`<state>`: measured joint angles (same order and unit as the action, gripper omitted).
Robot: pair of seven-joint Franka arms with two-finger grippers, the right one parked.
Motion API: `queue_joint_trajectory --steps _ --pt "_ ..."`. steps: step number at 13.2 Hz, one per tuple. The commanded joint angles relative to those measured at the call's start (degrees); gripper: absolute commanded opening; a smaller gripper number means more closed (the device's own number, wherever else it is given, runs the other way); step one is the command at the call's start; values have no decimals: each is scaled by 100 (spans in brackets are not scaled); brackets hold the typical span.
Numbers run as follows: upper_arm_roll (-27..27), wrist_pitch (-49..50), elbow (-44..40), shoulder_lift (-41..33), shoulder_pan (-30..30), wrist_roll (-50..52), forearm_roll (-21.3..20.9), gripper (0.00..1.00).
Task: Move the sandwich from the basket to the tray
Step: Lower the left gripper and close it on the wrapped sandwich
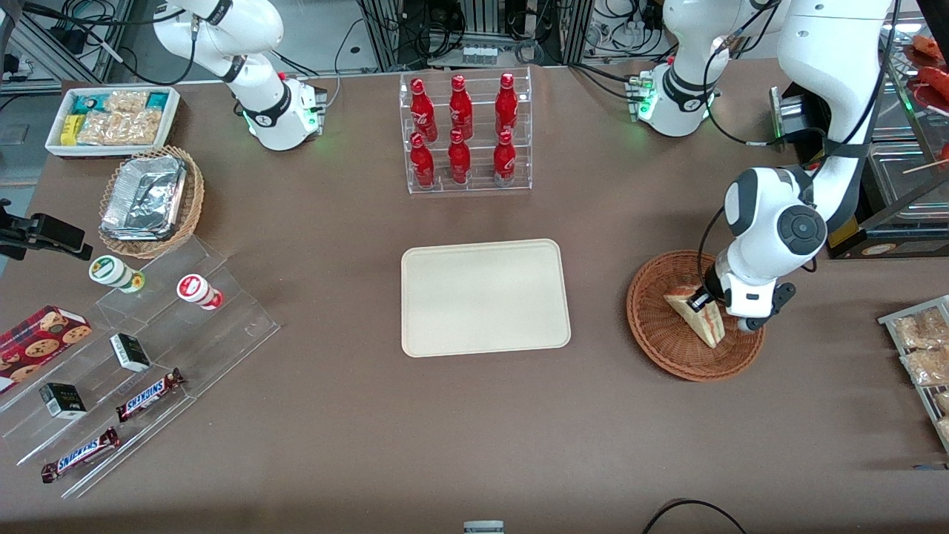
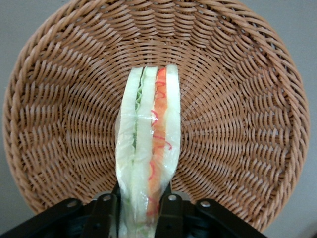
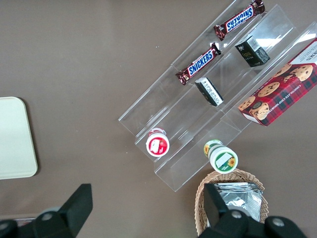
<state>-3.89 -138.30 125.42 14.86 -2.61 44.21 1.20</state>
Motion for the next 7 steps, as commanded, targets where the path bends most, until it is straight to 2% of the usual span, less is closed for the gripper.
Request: queue_joint_trajectory --steps 1,4,7 --pt "-24 844 -314 -439 -11 -62 -76 0" --pt "-120 1830 -1008 -423 -134 -132 -67 0" --pt "-130 1885 -1089 -300 -607 -167 -76 0"
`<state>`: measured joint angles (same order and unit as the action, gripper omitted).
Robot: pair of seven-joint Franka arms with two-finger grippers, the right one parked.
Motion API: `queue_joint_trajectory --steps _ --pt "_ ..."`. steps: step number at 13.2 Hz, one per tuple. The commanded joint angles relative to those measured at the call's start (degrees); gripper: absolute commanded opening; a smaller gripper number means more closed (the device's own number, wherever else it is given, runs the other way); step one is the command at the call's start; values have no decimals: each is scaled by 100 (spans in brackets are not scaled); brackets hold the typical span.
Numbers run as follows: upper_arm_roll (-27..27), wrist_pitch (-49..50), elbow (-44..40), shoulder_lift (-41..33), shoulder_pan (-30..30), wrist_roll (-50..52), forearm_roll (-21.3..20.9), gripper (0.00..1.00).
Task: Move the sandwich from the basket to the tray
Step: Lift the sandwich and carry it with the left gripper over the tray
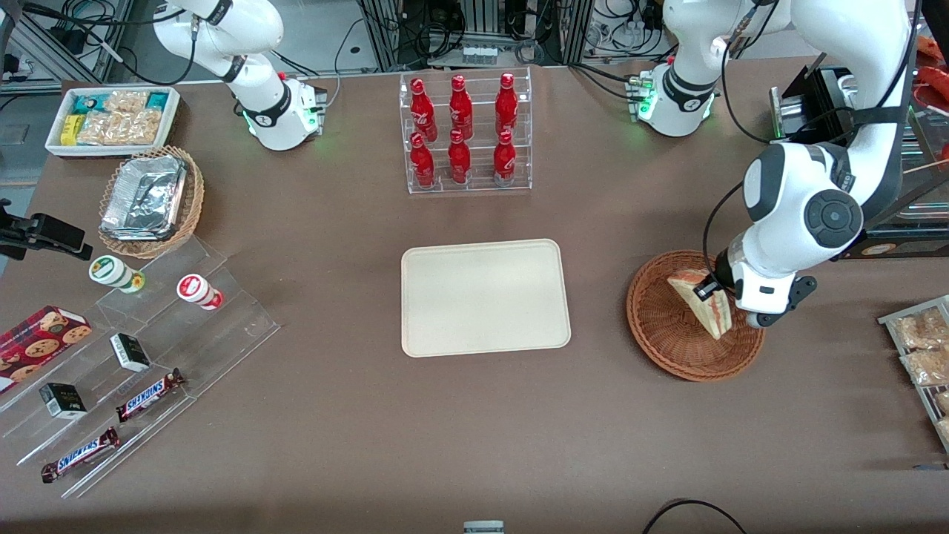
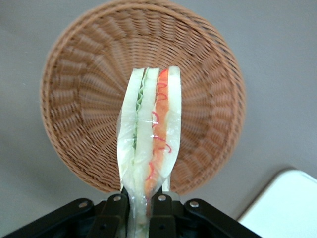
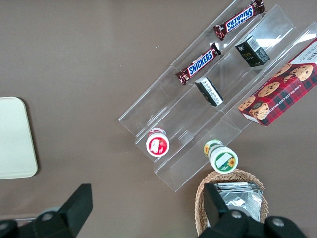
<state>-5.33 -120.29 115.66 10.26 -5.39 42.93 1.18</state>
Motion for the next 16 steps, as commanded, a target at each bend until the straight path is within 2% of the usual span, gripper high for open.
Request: queue_joint_trajectory --steps 1,4,6,10,16 --pt "6 111 -227 247 -566 -39 -74 0" --pt "-12 102 -560 554 -1234 -40 -57 0" --pt "-12 111 -1069 949 -1744 127 -4 0" --pt "-12 59 -2062 1889 -2614 979 14 0" --pt "-12 76 -3470 3086 -3310 1586 31 0"
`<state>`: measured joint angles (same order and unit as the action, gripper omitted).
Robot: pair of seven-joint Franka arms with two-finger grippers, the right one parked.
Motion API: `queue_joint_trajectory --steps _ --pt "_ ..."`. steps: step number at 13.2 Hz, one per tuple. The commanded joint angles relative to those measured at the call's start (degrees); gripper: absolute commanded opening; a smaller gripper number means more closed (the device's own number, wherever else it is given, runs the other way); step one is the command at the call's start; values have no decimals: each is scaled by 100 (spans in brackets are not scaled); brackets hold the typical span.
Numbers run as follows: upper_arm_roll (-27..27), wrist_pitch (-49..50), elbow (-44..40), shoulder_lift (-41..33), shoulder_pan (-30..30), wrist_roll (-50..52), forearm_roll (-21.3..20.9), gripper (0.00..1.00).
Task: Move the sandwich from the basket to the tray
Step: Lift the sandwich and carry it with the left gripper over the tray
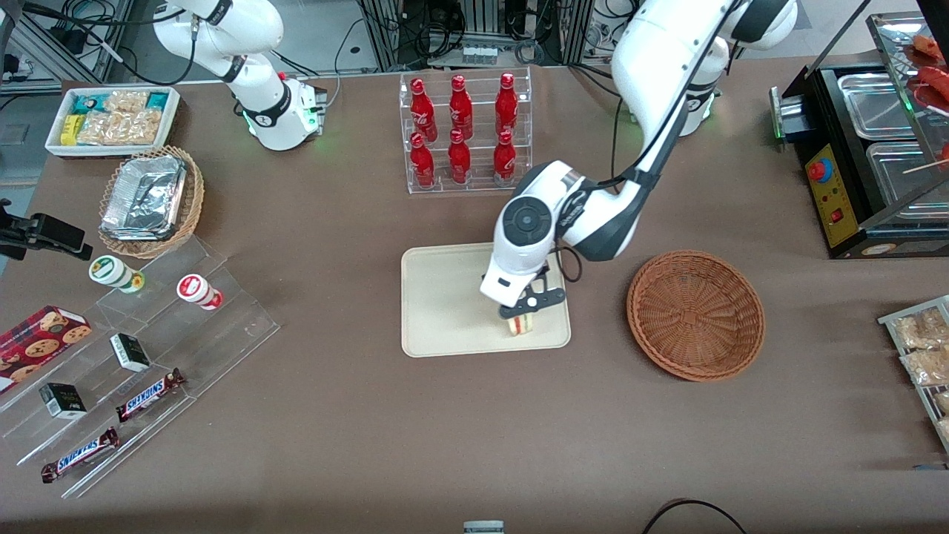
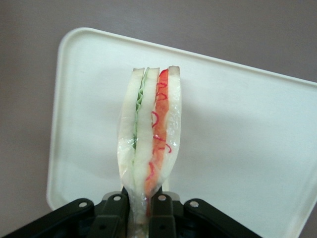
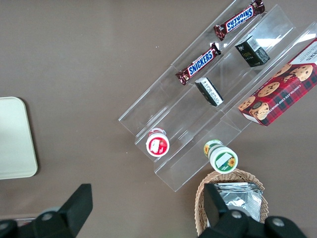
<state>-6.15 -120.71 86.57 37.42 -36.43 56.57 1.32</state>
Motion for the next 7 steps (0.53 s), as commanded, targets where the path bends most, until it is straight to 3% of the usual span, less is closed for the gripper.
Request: queue_joint_trajectory --steps 1,7 --pt "70 100 -632 441 -259 310 18 0" --pt "-53 74 -799 714 -303 574 18 0"
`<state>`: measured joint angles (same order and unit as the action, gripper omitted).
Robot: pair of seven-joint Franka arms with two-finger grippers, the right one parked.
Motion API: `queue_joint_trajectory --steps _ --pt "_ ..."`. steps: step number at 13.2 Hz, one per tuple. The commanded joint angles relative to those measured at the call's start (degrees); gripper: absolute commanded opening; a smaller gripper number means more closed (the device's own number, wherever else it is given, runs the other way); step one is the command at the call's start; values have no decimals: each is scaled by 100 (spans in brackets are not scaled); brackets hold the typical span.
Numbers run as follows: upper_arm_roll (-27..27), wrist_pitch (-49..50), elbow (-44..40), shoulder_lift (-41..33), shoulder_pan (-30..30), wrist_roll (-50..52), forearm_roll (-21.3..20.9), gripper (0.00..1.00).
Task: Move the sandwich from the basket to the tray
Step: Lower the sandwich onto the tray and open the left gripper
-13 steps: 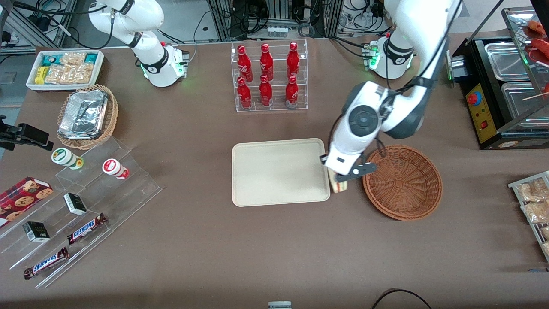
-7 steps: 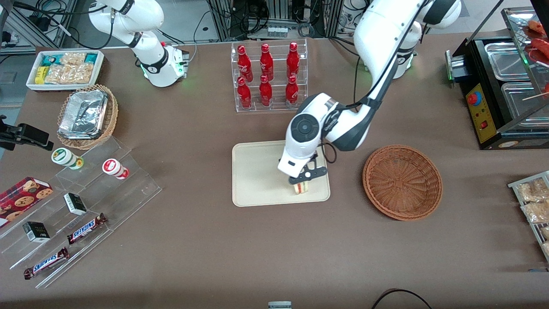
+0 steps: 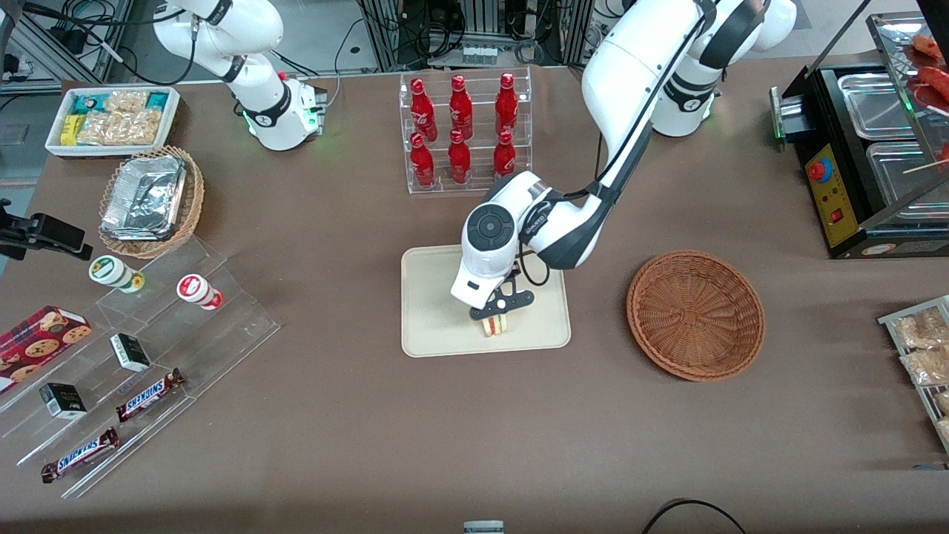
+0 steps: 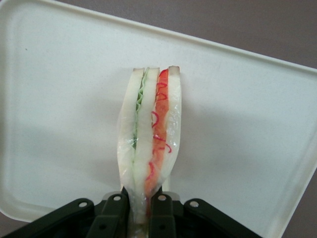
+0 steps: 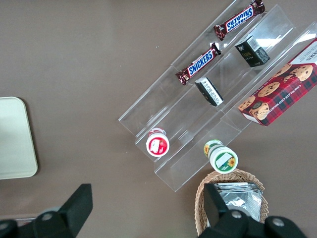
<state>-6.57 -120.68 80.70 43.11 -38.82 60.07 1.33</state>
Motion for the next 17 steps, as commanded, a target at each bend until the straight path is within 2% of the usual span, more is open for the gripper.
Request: queue_joint_trajectory --steps 1,2,3,6,11,13,15,17 --pt "-11 71 -230 180 -64 268 8 0" --pt "-11 63 -230 207 -64 269 -1 41" --pt "-11 45 -230 207 -64 234 -27 99" --pt "-20 63 -239 93 -64 225 -45 100" --pt "51 499 -239 -565 32 -274 -89 100" --pt "68 1044 -187 -829 50 -338 -517 100" --pt "435 1407 15 -1076 59 -434 -564 100" --pt "796 1425 103 -1260 76 -1064 -485 100"
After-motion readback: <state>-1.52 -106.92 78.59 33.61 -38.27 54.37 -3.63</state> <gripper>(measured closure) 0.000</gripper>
